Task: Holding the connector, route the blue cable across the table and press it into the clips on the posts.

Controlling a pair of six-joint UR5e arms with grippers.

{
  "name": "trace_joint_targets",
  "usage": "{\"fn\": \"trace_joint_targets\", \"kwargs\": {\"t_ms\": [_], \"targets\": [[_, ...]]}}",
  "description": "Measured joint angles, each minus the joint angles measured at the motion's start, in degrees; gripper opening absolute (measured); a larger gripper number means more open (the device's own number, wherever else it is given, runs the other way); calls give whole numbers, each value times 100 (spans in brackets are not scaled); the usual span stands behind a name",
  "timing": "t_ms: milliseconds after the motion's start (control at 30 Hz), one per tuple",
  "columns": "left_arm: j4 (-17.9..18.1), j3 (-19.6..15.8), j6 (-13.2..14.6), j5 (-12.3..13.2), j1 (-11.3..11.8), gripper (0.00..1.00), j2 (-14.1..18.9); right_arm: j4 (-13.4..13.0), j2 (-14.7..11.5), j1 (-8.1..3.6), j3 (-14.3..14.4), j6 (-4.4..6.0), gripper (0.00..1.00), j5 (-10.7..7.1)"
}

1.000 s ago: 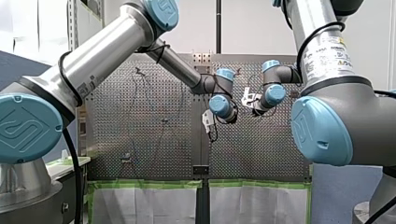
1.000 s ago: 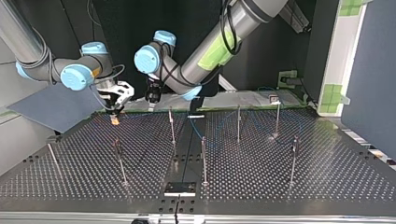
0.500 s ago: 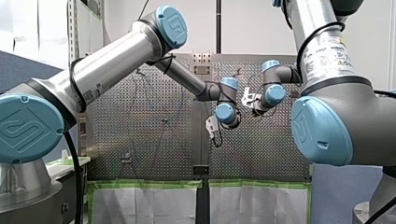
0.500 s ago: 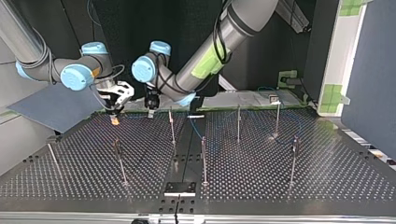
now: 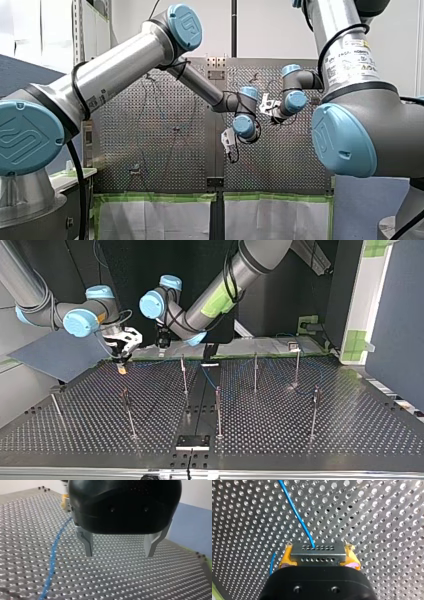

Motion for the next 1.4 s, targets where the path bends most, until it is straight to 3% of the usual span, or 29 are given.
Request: {"fn": "trace_joint_targets", "kwargs": {"t_ms": [333, 733, 1100, 1400], "targets": [[-8, -448, -79, -487, -47, 99, 13, -26, 0, -17, 0, 20, 0, -92], [45, -130, -72, -619, -197, 99, 16, -73, 0, -40, 0, 21, 0, -98], [180, -98, -169, -1158, -258, 99, 50, -93, 0, -61, 0, 21, 0, -97], [343, 53, -78, -1228, -282, 99, 64, -114, 0, -64, 0, 21, 0, -100]]}}
